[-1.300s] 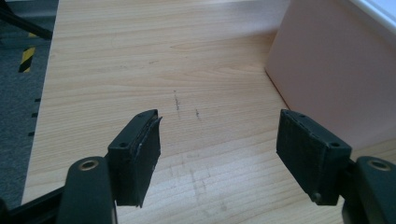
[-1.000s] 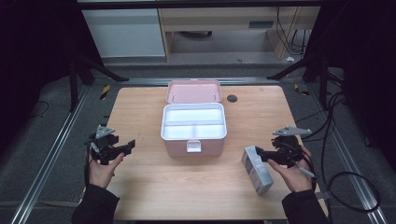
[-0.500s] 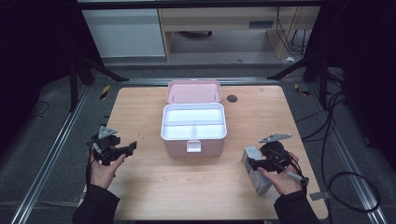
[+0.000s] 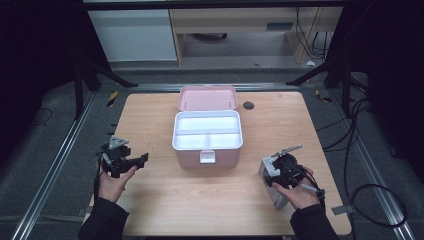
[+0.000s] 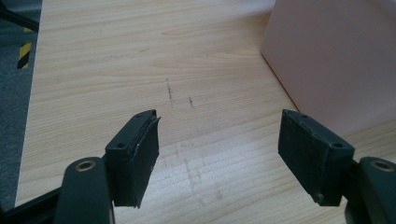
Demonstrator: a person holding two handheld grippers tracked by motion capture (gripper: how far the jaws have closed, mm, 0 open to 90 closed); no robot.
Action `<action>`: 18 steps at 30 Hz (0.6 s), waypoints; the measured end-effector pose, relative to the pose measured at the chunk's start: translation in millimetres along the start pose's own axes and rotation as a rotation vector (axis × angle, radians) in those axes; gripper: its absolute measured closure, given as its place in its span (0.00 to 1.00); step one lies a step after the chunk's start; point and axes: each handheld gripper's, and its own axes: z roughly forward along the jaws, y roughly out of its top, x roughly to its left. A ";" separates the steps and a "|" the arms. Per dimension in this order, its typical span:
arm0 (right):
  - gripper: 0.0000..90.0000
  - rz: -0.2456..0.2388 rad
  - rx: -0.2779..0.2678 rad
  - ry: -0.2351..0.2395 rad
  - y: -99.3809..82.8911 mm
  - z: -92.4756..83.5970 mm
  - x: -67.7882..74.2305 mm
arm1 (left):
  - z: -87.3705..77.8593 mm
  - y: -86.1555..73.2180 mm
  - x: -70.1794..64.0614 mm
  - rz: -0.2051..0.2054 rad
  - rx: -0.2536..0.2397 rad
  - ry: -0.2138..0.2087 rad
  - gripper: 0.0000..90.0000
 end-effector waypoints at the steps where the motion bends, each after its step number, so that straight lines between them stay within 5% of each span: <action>1: 0.49 0.004 0.009 0.001 0.1 1.1 0.4 | 0.3 -0.2 -0.2 0.002 0.004 0.000 0.32; 12: 0.61 0.010 0.100 0.008 3.1 5.4 0.7 | 3.3 -0.4 -2.4 0.014 0.022 -0.002 0.32; 18: 0.62 0.009 0.082 0.010 6.3 1.3 -4.6 | 3.3 0.0 -2.1 0.014 0.021 -0.003 0.32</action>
